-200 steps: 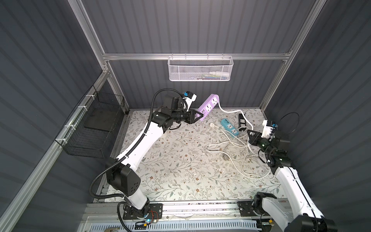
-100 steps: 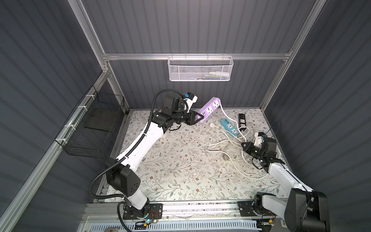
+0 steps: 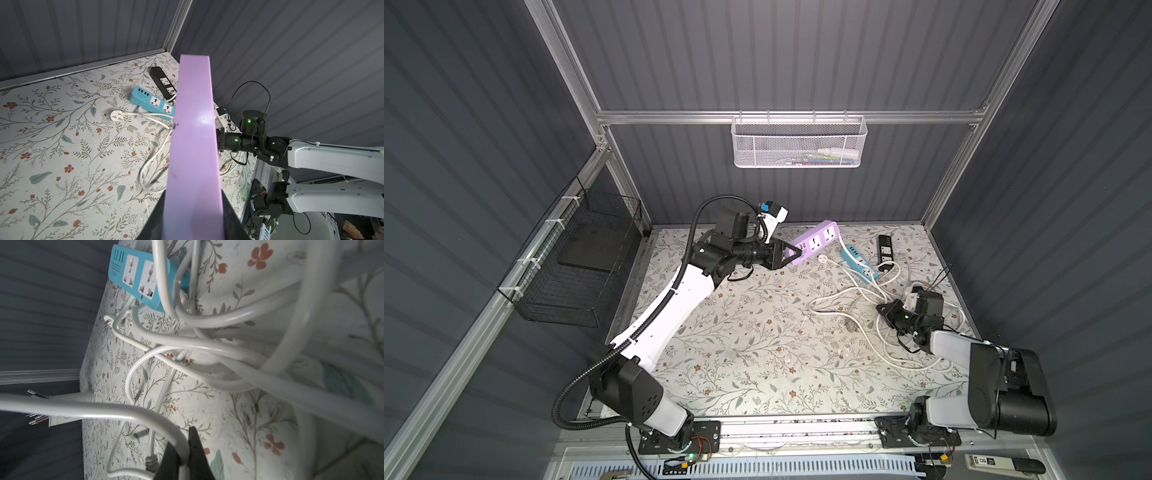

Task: Unwrap the cord wrapped around the power strip
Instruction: Unwrap the power cord from the power strip.

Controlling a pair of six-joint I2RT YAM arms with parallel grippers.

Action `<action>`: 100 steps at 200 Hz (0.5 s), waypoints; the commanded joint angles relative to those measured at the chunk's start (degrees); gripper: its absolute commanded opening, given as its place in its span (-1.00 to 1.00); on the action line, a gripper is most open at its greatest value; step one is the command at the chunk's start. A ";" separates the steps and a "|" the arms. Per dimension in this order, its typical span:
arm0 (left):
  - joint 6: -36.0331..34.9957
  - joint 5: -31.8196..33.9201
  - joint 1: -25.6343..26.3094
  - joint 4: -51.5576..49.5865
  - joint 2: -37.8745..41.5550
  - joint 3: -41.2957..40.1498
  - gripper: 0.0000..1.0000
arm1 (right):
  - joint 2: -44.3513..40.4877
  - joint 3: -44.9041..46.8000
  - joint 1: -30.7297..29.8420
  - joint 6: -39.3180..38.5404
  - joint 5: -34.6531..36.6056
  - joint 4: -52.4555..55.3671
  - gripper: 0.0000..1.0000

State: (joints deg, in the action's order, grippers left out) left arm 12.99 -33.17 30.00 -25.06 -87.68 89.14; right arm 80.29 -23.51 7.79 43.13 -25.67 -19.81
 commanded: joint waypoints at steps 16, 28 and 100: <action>1.56 -0.13 -0.73 8.15 2.12 1.09 -1.00 | -1.15 2.35 -1.87 4.22 5.55 1.86 -1.00; 1.69 -0.73 -0.75 8.03 1.40 1.71 -1.00 | -3.47 1.90 -3.46 3.13 10.06 4.67 -1.00; 3.01 -1.65 -0.73 8.84 -1.28 2.17 -1.00 | -12.16 0.97 -8.57 -2.70 17.40 11.88 0.28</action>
State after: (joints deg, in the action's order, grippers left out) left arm 15.00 -33.28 29.65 -19.97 -87.88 88.97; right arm 71.31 -22.09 1.26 43.11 -12.60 -12.43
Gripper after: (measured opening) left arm 0.334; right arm 0.603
